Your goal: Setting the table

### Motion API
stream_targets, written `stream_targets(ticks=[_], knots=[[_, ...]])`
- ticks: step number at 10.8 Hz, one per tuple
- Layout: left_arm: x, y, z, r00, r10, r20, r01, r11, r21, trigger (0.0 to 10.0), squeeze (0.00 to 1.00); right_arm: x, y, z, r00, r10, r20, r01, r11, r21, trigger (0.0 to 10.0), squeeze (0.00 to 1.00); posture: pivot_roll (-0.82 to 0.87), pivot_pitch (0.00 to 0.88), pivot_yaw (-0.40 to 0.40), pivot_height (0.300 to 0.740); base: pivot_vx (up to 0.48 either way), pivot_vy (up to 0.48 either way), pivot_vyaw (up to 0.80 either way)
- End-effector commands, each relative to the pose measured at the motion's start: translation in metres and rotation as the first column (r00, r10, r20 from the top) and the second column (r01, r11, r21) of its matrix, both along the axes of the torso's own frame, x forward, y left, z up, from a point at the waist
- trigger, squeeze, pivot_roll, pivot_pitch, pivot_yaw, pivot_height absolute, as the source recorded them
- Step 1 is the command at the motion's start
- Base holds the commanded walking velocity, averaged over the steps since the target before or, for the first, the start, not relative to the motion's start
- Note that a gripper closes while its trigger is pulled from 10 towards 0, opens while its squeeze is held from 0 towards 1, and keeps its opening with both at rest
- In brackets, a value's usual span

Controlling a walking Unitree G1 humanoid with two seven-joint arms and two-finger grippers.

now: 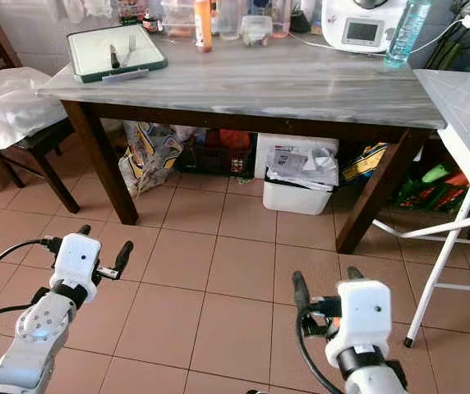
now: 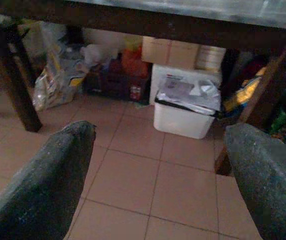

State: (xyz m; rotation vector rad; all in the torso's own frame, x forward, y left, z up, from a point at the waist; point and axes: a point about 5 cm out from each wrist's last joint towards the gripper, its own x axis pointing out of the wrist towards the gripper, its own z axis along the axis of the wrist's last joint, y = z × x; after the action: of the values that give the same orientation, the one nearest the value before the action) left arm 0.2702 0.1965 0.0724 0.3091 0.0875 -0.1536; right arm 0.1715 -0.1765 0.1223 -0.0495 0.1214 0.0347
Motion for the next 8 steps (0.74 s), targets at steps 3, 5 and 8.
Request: stream_targets(ticks=[3, 5, 8], knots=[[0.003, -0.006, 0.005, 0.999, -0.035, 0.01, 0.035, 0.999, -0.009, 10.0, 0.0, -0.003, -0.002, 0.005, 0.999, -0.03, 0.014, 0.03, 1.0, 0.001, 10.0, 0.0, -0.07, 0.105, 0.031, 0.74, 0.0, 0.0, 0.0], [0.005, -0.011, 0.005, 0.998, -0.059, 0.014, 0.059, 0.998, -0.012, 10.0, 0.0, -0.001, -0.001, 0.009, 0.999, -0.027, 0.047, 0.027, 1.0, -0.001, 10.0, 0.0, -0.08, 0.103, 0.038, 0.74, 0.0, 0.0, 0.0], [0.008, -0.013, 0.005, 0.997, -0.073, 0.013, 0.073, 0.997, -0.011, 10.0, 0.0, 0.0, 0.003, 0.009, 0.999, -0.028, 0.041, 0.027, 1.0, 0.011, 10.0, 0.0, -0.08, 0.104, 0.04, 0.74, 0.0, 0.0, -0.17]])
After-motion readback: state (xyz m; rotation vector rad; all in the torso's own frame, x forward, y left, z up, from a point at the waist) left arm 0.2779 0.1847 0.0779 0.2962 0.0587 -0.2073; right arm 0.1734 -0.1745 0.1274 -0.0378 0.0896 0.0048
